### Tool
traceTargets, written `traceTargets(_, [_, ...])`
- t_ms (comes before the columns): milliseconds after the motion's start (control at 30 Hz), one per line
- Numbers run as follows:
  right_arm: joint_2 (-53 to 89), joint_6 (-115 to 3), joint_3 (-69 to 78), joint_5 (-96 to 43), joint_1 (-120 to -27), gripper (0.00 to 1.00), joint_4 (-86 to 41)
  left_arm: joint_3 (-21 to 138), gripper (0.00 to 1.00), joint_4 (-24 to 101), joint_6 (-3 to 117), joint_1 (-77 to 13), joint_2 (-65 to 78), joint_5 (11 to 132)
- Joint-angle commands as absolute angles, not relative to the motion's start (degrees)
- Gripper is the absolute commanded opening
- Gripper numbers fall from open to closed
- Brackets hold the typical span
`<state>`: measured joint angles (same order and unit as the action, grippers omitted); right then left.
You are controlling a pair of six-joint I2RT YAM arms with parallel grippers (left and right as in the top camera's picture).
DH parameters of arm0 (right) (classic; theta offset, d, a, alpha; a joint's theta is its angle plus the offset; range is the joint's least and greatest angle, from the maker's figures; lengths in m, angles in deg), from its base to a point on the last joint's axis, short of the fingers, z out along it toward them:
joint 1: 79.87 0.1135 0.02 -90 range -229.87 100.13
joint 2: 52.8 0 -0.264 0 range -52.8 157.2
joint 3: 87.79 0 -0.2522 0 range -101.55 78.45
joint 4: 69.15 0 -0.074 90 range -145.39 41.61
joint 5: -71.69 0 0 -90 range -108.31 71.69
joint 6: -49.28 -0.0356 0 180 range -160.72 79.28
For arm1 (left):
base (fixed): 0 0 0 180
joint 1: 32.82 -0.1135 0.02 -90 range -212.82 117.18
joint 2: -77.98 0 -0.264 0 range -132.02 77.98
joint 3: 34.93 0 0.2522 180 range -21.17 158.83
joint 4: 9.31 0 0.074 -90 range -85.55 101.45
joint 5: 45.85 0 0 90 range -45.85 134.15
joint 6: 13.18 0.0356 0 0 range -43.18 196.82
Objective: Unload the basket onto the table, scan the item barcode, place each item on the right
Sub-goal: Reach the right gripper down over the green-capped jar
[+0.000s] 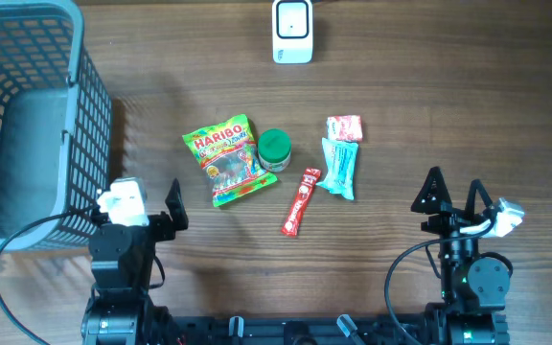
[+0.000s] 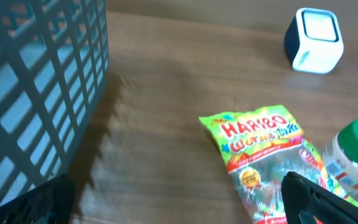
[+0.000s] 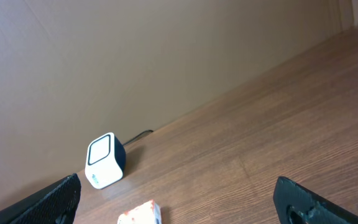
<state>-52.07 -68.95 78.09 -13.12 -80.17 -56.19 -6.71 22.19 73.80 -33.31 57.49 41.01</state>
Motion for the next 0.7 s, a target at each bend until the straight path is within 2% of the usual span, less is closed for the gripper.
traceTargets(0, [-52.55,-68.10,78.15,-12.75,-79.92,1.00,-56.32,-7.19,1.00,26.89,74.91,-33.57,57.30,40.44])
traceTargets(267, [-52.55,-68.12,78.15,-12.75,-79.92,1.00,-56.32,-7.19,1.00,42.21,74.91,-33.57,57.30,40.47])
traceTargets(533, [-52.55,-70.48,78.15,-11.11,-79.95,1.00,-57.76,-7.19,1.00,44.81,74.91,-33.57,57.30,40.44])
traceTargets(567, [-52.55,-75.35,78.13,-14.09,-79.92,1.00,-59.97,-7.19,1.00,44.81,74.91,-33.57,57.30,40.44])
traceTargets(633, [-52.46,-71.42,77.56,-31.35,-79.92,1.00,-68.30,-7.19,1.00,44.81,74.91,-33.57,57.30,40.44])
traceTargets(667, [-52.07,-72.16,76.16,-34.48,-79.92,0.99,-68.23,-7.19,1.00,44.81,74.91,-33.57,57.30,40.47])
